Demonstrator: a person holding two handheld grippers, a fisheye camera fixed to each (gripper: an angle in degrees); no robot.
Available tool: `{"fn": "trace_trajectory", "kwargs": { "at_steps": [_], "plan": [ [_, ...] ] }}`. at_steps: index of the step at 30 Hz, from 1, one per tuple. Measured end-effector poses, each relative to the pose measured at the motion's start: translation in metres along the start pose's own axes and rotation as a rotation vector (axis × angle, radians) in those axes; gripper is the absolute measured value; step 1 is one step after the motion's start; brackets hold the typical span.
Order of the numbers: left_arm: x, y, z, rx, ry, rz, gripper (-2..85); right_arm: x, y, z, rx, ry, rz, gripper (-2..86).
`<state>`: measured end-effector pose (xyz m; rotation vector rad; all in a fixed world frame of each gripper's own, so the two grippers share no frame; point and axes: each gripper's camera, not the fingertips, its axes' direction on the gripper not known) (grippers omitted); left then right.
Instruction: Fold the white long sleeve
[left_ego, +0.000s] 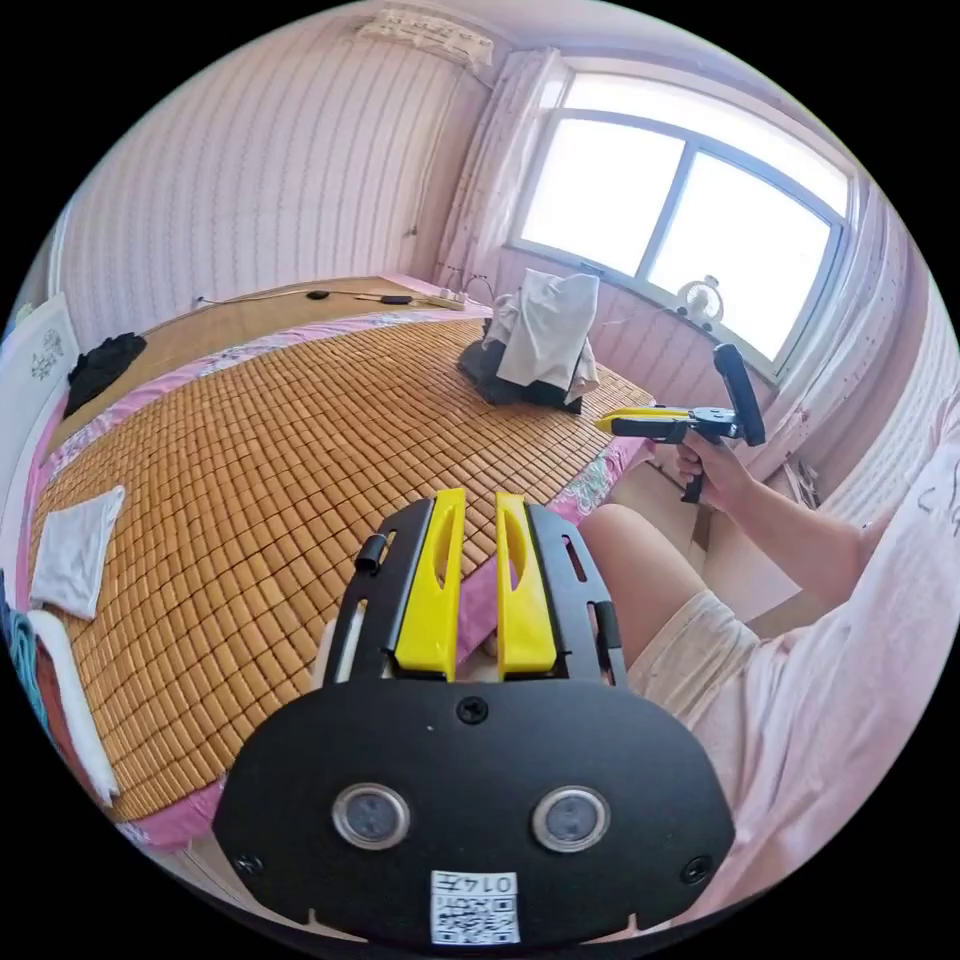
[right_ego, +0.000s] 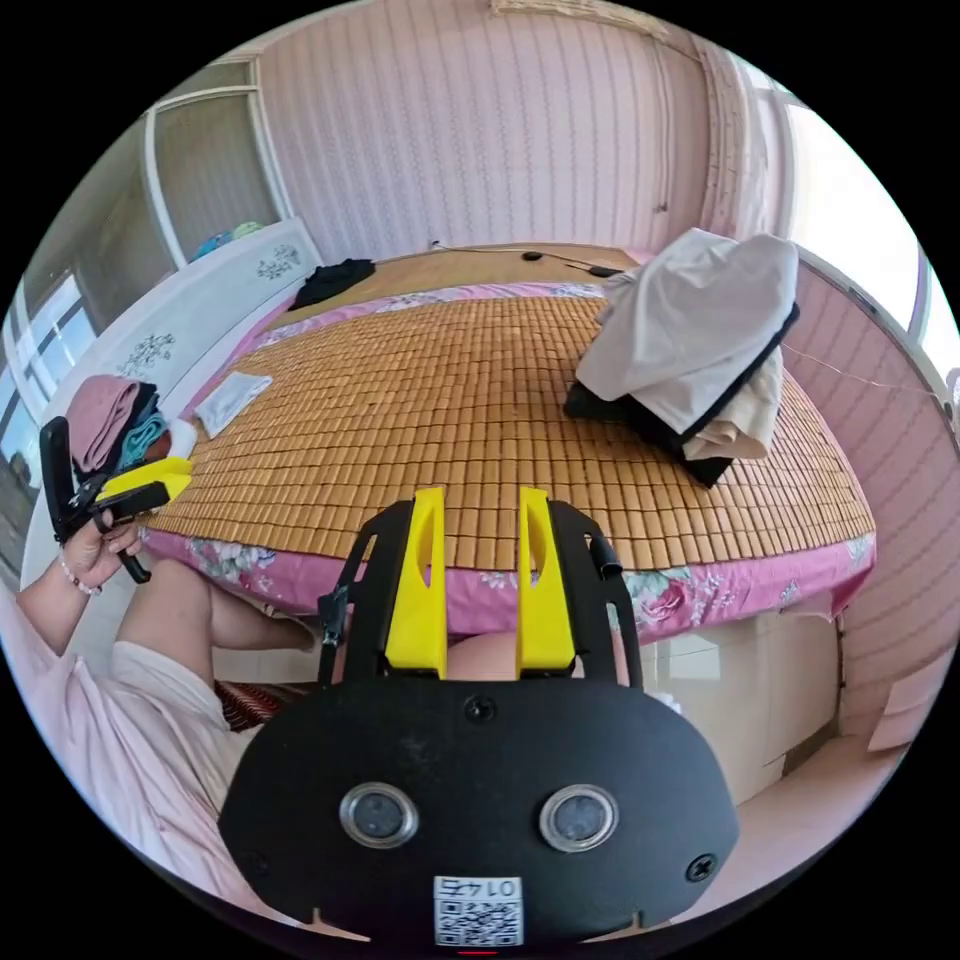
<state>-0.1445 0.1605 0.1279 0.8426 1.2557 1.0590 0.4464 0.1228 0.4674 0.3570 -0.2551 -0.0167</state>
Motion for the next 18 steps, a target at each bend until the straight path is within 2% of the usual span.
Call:
{"fn": "trace_trajectory", "kwargs": {
  "at_steps": [8, 13, 16, 18],
  "plan": [
    [0.002, -0.144, 0.112, -0.005, 0.101, 0.192, 6.7, 0.082, -0.030, 0.049, 0.101, 0.011, 0.197, 9.4],
    [0.005, -0.250, 0.189, 0.030, 0.141, 0.193, 8.0, 0.118, -0.058, 0.082, 0.108, 0.074, 0.307, 13.3],
    [0.019, -0.302, 0.236, 0.071, 0.119, 0.153, 11.9, 0.141, -0.064, 0.099, 0.103, 0.092, 0.386, 13.0],
    [0.026, -0.330, 0.275, 0.012, 0.173, 0.077, 10.7, 0.159, -0.063, 0.104, 0.074, 0.084, 0.410, 10.4]
  ]
}}
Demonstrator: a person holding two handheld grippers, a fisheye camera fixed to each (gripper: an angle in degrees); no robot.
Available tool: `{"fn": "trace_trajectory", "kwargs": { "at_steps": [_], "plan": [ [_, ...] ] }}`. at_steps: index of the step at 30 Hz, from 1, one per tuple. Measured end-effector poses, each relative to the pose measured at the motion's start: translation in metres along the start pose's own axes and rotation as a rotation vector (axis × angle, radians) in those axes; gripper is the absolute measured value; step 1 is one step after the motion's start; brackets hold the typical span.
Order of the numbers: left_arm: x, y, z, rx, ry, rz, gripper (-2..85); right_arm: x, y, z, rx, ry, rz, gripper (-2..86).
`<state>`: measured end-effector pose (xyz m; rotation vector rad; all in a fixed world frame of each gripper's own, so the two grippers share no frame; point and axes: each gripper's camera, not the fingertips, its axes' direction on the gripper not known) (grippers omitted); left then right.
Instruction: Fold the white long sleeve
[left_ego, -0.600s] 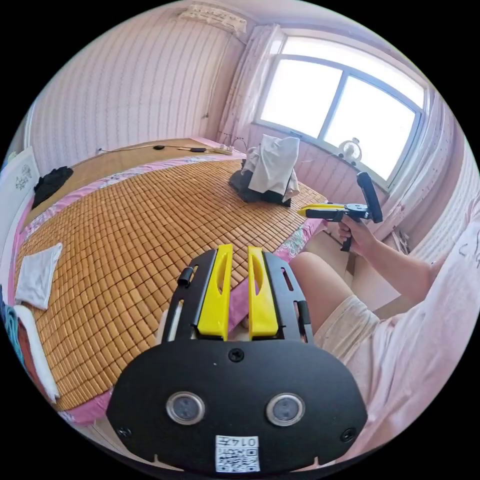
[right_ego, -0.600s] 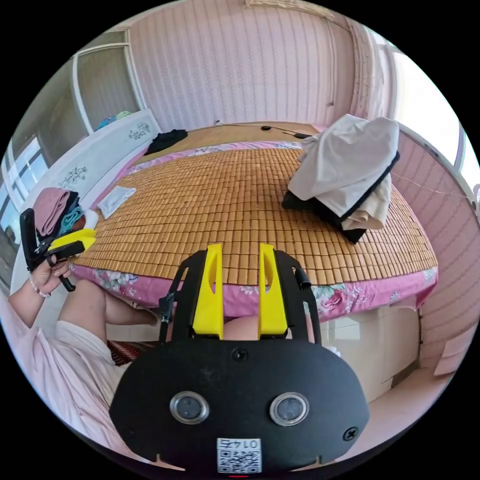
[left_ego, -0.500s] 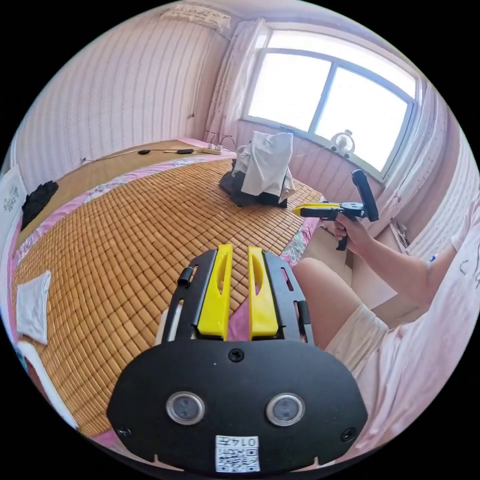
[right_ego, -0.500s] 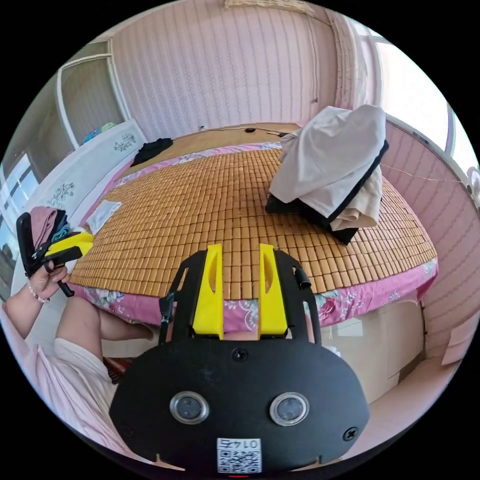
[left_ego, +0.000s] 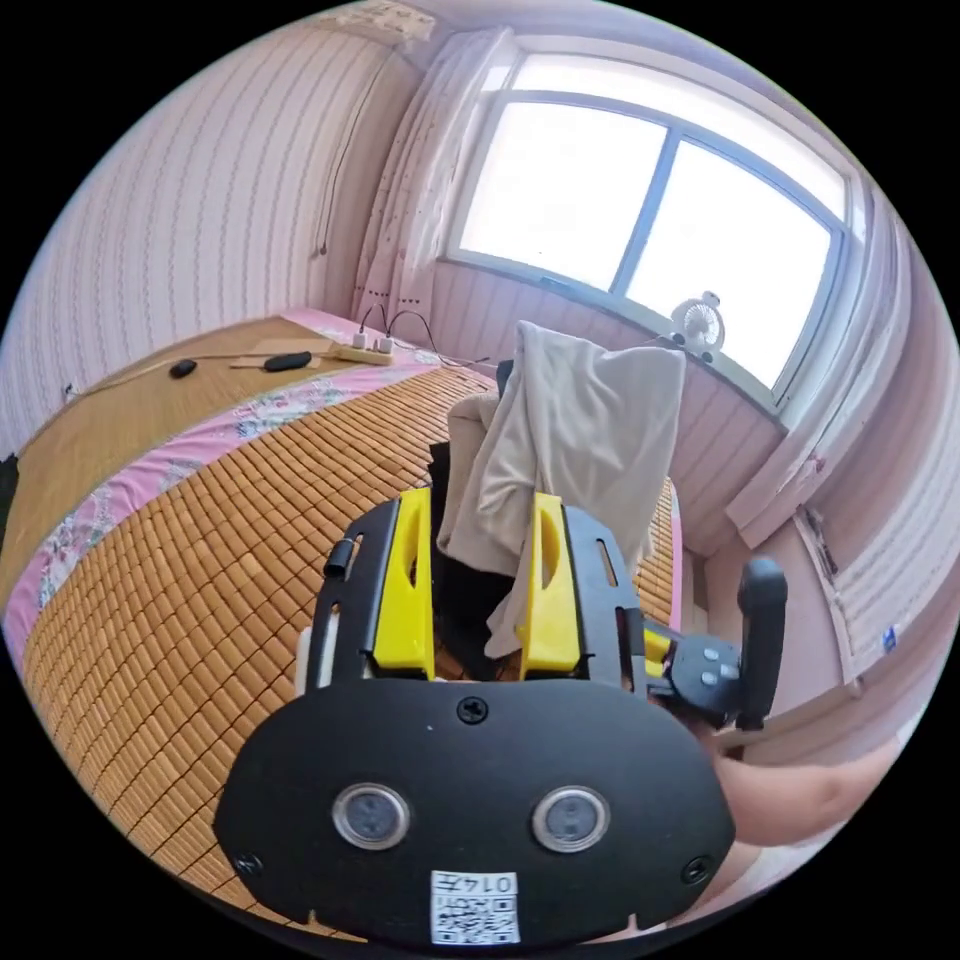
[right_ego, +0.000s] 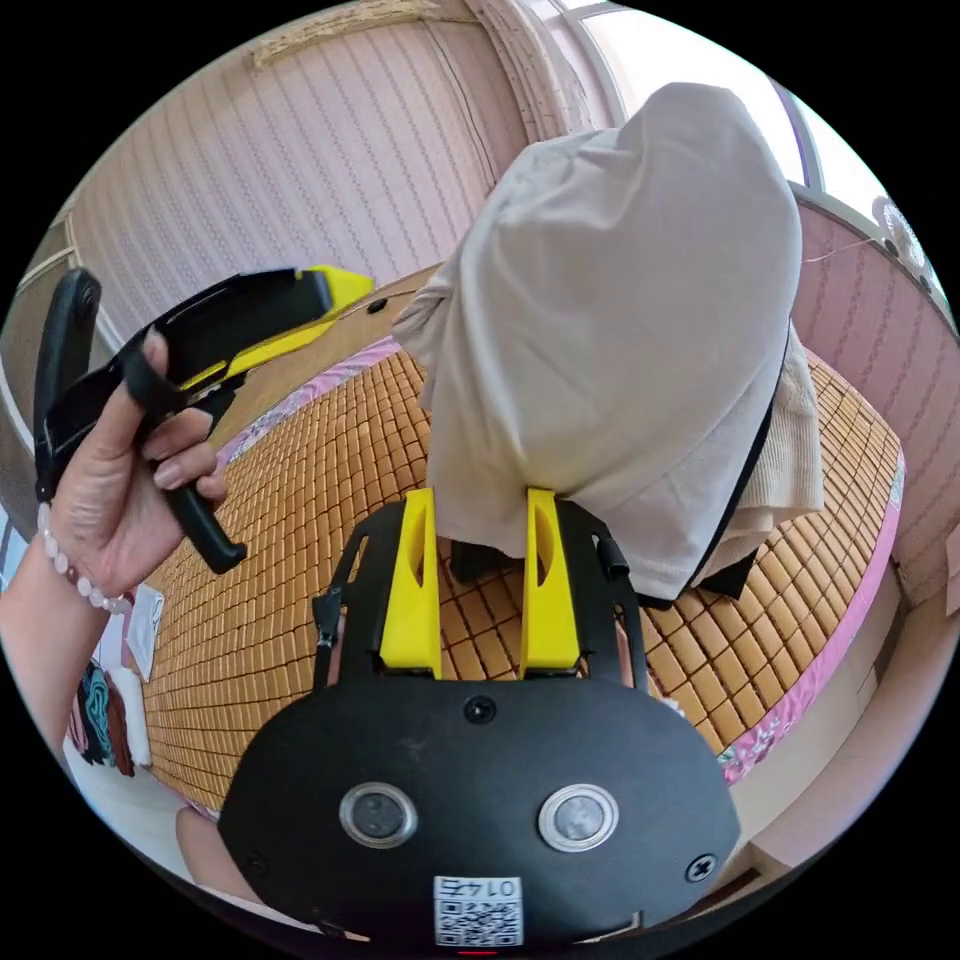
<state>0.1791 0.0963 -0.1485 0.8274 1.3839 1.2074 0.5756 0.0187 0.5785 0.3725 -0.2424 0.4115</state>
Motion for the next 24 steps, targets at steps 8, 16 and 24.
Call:
{"fn": "trace_trajectory", "kwargs": {
  "at_steps": [8, 16, 24],
  "plan": [
    [0.026, 0.001, -0.021, -0.081, -0.016, 0.100, -0.7, 0.015, 0.048, -0.082, 0.063, -0.186, -0.224, 0.7],
    [0.014, 0.081, -0.244, 0.135, -0.088, -0.005, -1.0, -0.030, 0.111, -0.196, 0.149, -0.669, -0.344, 0.1],
    [0.026, 0.078, -0.417, 0.202, -0.520, 0.083, -1.0, -0.091, 0.105, -0.250, 0.199, -0.896, -0.453, 0.0]
  ]
}}
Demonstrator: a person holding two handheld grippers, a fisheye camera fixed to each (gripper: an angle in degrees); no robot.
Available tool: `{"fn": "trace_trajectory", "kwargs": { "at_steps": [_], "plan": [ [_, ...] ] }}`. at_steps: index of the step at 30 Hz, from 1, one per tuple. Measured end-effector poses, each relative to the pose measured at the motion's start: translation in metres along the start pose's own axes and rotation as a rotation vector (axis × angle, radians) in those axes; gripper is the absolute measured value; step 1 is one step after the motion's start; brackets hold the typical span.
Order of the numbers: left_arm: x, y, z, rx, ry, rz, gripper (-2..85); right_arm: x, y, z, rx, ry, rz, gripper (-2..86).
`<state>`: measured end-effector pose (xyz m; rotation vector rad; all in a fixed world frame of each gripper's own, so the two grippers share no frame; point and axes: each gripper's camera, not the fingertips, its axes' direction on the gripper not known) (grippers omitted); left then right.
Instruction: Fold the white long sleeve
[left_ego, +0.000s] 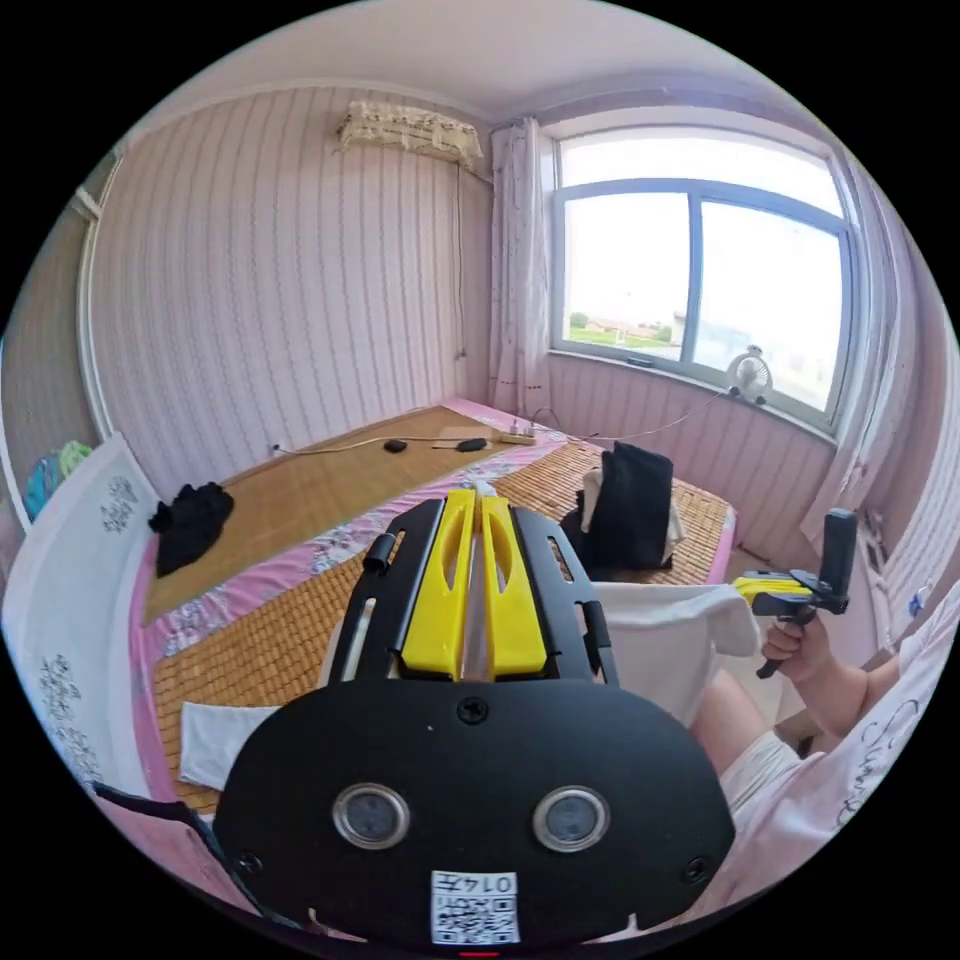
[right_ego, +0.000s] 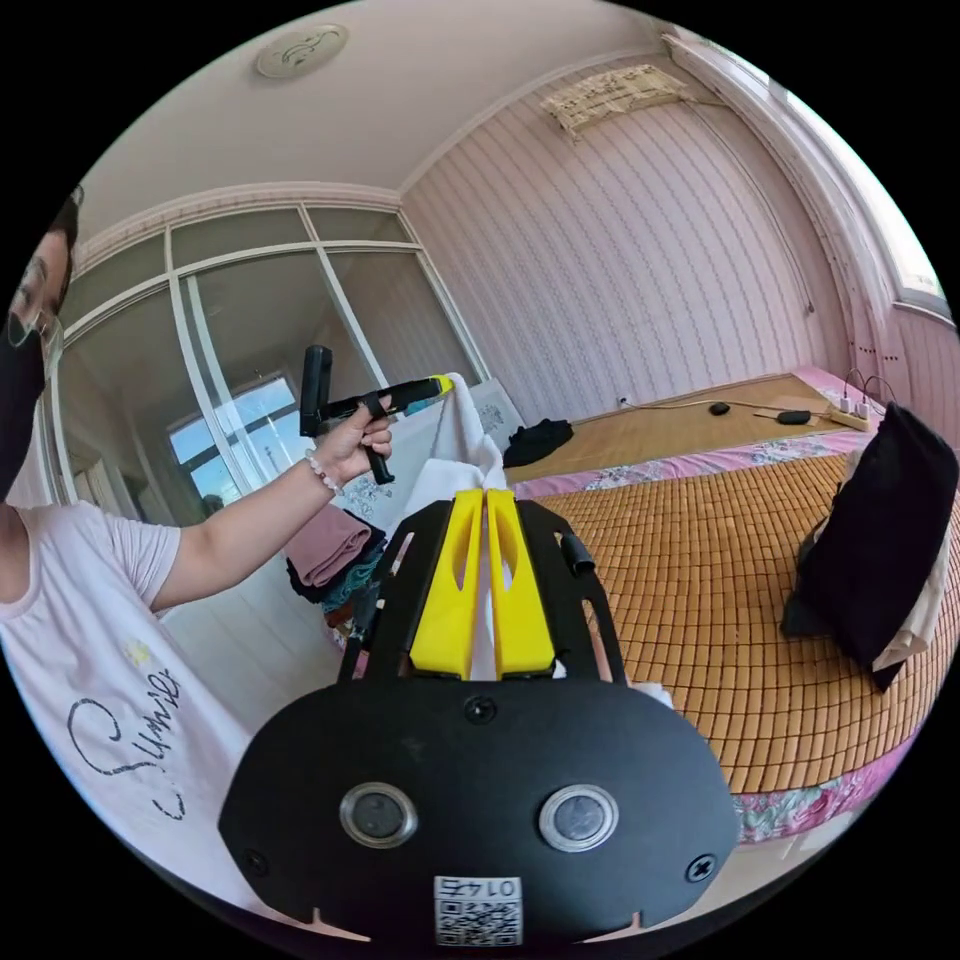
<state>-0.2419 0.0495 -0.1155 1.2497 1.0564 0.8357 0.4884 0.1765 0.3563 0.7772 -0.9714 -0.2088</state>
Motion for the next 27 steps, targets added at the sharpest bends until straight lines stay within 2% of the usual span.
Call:
{"fn": "trace_trajectory", "kwargs": {
  "at_steps": [2, 4, 7, 10, 13, 14, 15, 19, 23, 27],
  "plan": [
    [-0.016, -0.007, -0.004, -0.017, -0.083, -0.002, -1.0, -0.004, 0.000, 0.004, -0.009, -0.031, 0.016, 0.0],
    [-0.038, -0.012, -0.001, -0.010, -0.056, -0.055, -1.0, -0.008, 0.004, 0.010, -0.038, -0.033, 0.025, 0.0],
    [-0.063, -0.022, 0.016, 0.040, 0.023, -0.085, -0.9, -0.012, 0.014, 0.022, -0.111, -0.037, 0.057, 0.1],
    [-0.071, -0.029, 0.058, 0.061, 0.193, -0.146, -0.7, -0.007, 0.030, 0.038, -0.208, 0.038, 0.113, 0.0],
    [-0.063, -0.018, 0.117, -0.065, 0.292, -0.225, 0.5, 0.013, 0.048, 0.050, -0.295, 0.226, 0.216, 0.1],
    [-0.058, -0.007, 0.135, -0.128, 0.318, -0.246, 1.6, 0.027, 0.058, 0.056, -0.363, 0.345, 0.282, 0.1],
    [-0.050, 0.005, 0.147, -0.182, 0.338, -0.229, 3.3, 0.042, 0.069, 0.064, -0.451, 0.442, 0.344, 0.2],
    [-0.036, 0.058, 0.138, -0.260, 0.333, -0.112, 4.7, 0.069, 0.090, 0.082, -0.608, 0.590, 0.432, 0.3],
    [-0.037, 0.160, 0.101, -0.371, 0.296, -0.093, 4.2, 0.056, 0.071, 0.119, -0.631, 0.647, 0.269, 1.4],
    [-0.031, 0.241, 0.096, -0.498, 0.250, -0.261, 4.5, 0.034, 0.034, 0.218, -0.719, 0.501, -0.015, 5.9]
  ]
}}
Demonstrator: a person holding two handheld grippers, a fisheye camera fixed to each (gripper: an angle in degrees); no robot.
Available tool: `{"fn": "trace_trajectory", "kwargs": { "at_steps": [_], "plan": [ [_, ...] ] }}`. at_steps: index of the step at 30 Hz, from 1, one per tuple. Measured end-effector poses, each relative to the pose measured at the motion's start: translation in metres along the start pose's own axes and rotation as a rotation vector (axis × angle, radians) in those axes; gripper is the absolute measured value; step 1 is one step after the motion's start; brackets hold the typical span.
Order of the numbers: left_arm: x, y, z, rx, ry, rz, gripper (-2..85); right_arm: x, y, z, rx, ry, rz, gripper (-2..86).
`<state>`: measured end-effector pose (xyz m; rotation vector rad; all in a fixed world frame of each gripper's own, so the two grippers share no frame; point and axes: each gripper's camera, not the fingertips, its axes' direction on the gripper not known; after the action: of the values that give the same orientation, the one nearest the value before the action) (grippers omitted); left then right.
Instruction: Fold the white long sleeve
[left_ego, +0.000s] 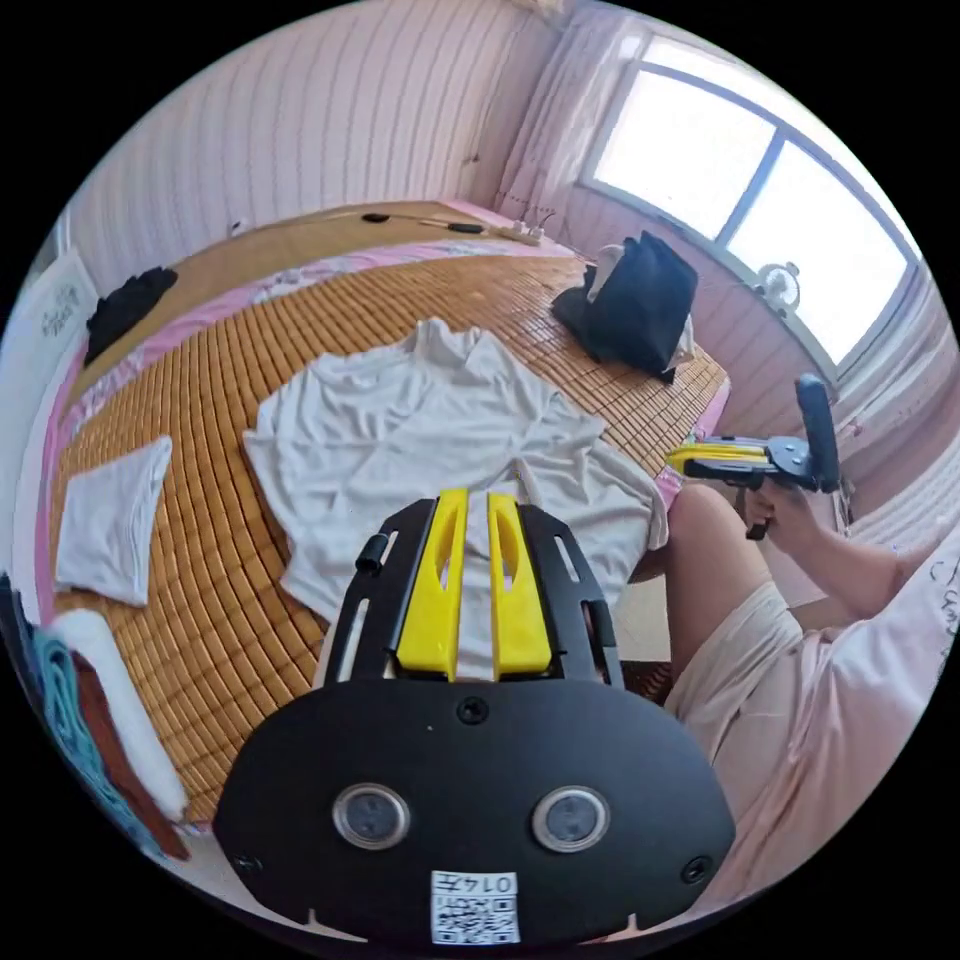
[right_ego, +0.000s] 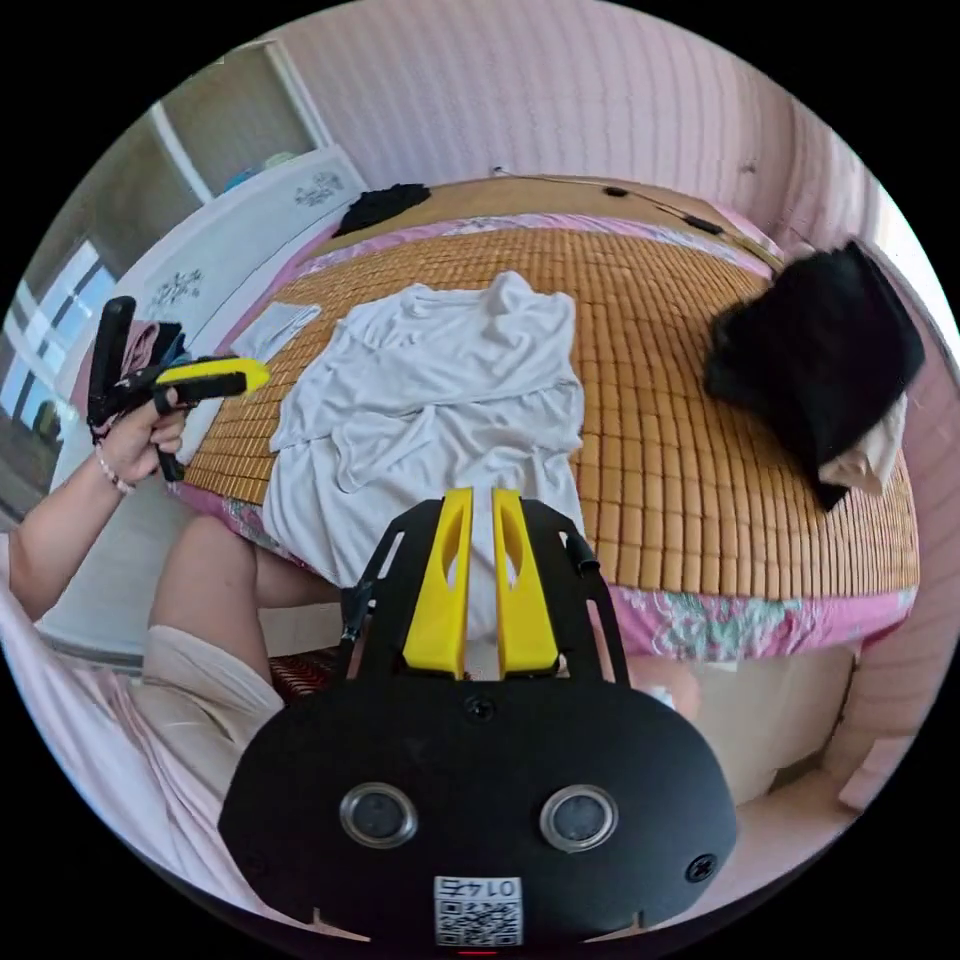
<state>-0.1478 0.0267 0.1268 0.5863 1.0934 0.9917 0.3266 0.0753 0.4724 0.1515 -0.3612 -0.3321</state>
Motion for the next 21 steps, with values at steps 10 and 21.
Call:
{"fn": "trace_trajectory", "kwargs": {
  "at_steps": [10, 21],
  "plan": [
    [0.009, -0.022, 0.094, -0.216, -0.056, -0.038, 6.6, -0.091, -0.164, 0.122, -0.321, 0.071, -0.284, 8.6],
    [-0.053, 0.018, -0.001, 0.042, 0.008, -0.121, -0.6, -0.004, -0.187, 0.019, -0.027, -0.020, -0.063, -0.8]
  ]
}}
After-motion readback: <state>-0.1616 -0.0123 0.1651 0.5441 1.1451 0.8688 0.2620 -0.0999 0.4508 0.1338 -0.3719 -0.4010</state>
